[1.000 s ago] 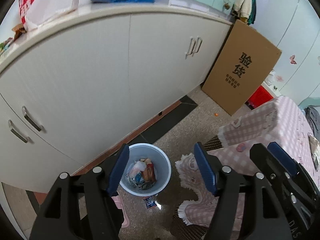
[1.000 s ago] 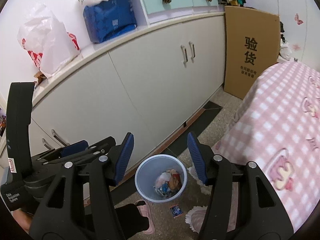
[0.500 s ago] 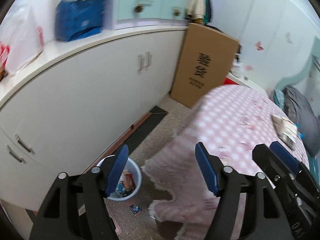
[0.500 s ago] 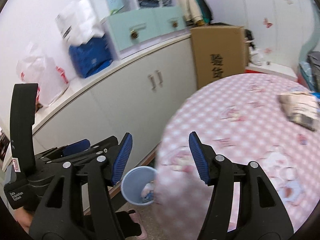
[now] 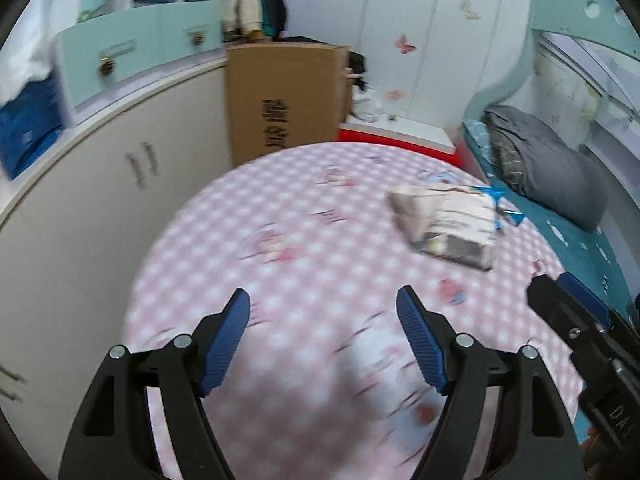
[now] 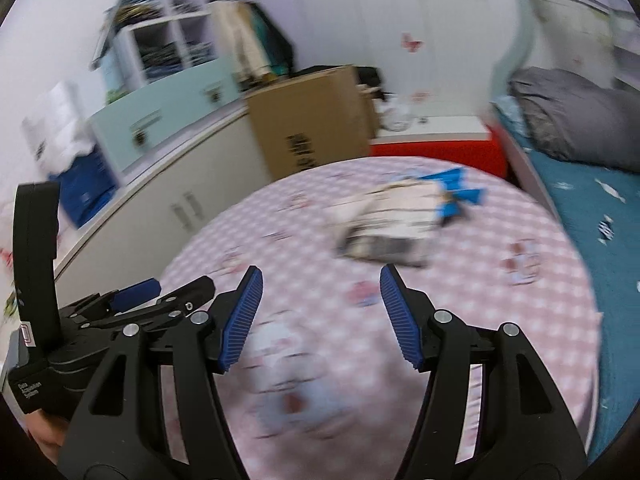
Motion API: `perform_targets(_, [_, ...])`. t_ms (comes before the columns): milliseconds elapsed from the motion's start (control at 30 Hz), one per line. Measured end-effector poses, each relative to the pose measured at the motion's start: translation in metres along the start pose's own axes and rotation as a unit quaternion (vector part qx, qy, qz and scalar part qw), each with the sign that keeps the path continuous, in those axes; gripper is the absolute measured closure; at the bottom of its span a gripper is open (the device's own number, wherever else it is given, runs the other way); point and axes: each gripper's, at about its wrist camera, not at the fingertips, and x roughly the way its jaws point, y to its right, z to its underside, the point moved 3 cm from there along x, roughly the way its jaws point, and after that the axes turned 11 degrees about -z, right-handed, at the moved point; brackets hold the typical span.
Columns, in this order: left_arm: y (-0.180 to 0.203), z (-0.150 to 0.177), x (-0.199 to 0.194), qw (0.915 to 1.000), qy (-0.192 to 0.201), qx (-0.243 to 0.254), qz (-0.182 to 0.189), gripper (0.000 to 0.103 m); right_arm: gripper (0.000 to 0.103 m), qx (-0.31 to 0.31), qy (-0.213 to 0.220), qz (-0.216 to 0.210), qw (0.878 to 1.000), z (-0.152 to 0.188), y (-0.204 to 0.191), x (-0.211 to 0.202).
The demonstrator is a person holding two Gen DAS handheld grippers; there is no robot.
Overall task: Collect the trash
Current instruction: 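Move both tools back to the table toward the newspaper bundle, then grasp the newspaper bundle with the left tool while the right grasps the blue snack packet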
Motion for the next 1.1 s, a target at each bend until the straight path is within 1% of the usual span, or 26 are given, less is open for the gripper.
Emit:
perform_targets(67, [0.023, -0.005, 0.012, 0.9999, -0.001, 0.009, 0.011, 0.029, 0.042, 0.010, 0.004, 0.013, 1.000, -0.005, 0.022, -0.002])
perform_targets(133, [0.045, -0.011, 0.030, 0.9996, -0.012, 0.020, 0.018, 0.029, 0.041, 0.023, 0.004, 0.028, 0.999, -0.013, 0.048, -0.001])
perform_targets(200, [0.059, -0.016, 0.045, 0.9993, -0.021, 0.023, 0.020, 0.029, 0.041, 0.032, 0.005, 0.035, 0.999, -0.019, 0.068, 0.001])
perform_targets(367, [0.082, -0.031, 0.070, 0.9989, -0.030, 0.026, 0.023, 0.029, 0.038, 0.048, 0.000, 0.048, 0.998, -0.031, 0.103, 0.017])
perform_targets(500, [0.096, -0.041, 0.090, 0.9988, -0.036, 0.023, 0.025, 0.029, 0.037, 0.062, -0.008, 0.048, 0.997, -0.040, 0.125, 0.039])
perform_targets(600, [0.102, -0.048, 0.101, 0.9989, -0.034, 0.024, 0.019, 0.029, 0.036, 0.067, -0.010, 0.048, 0.997, -0.048, 0.137, 0.051])
perform_targets(633, [0.103, -0.051, 0.105, 0.9991, -0.033, 0.022, 0.017, 0.031, 0.036, 0.069, -0.011, 0.046, 0.996, -0.051, 0.141, 0.055])
perform_targets(700, [0.104, -0.055, 0.114, 0.9991, -0.035, 0.021, 0.004, 0.043, 0.036, 0.080, -0.013, 0.038, 0.996, -0.056, 0.151, 0.066])
perform_targets(733, [0.103, -0.055, 0.117, 0.9990, -0.039, 0.016, 0.014, 0.048, 0.036, 0.086, -0.013, 0.033, 0.996, -0.058, 0.154, 0.070])
perform_targets(800, [0.104, -0.056, 0.122, 0.9983, -0.049, 0.015, 0.027, 0.066, 0.036, 0.094, -0.018, 0.028, 0.995, -0.060, 0.161, 0.083])
perform_targets(833, [0.105, -0.057, 0.122, 0.9983, -0.044, 0.017, 0.034, 0.076, 0.036, 0.096, -0.019, 0.027, 0.995, -0.062, 0.164, 0.088])
perform_targets(900, [0.105, -0.056, 0.118, 0.9988, -0.036, 0.023, 0.025, 0.080, 0.036, 0.099, -0.026, 0.020, 0.995, -0.064, 0.168, 0.099])
perform_targets(967, [0.101, -0.055, 0.116, 0.9987, -0.037, 0.018, 0.031, 0.084, 0.036, 0.099, -0.030, 0.011, 0.995, -0.065, 0.169, 0.109])
perform_targets(1000, [0.095, -0.055, 0.114, 0.9988, -0.037, 0.010, 0.032, 0.084, 0.037, 0.107, -0.034, 0.000, 0.994, -0.065, 0.172, 0.114])
perform_targets(1067, [0.084, -0.055, 0.110, 0.9993, -0.032, -0.006, 0.019, 0.086, 0.037, 0.109, -0.042, -0.003, 0.993, -0.066, 0.172, 0.122])
perform_targets(1100, [0.079, -0.056, 0.108, 0.9993, -0.030, -0.015, 0.016, 0.086, 0.039, 0.112, -0.045, -0.009, 0.993, -0.066, 0.173, 0.124])
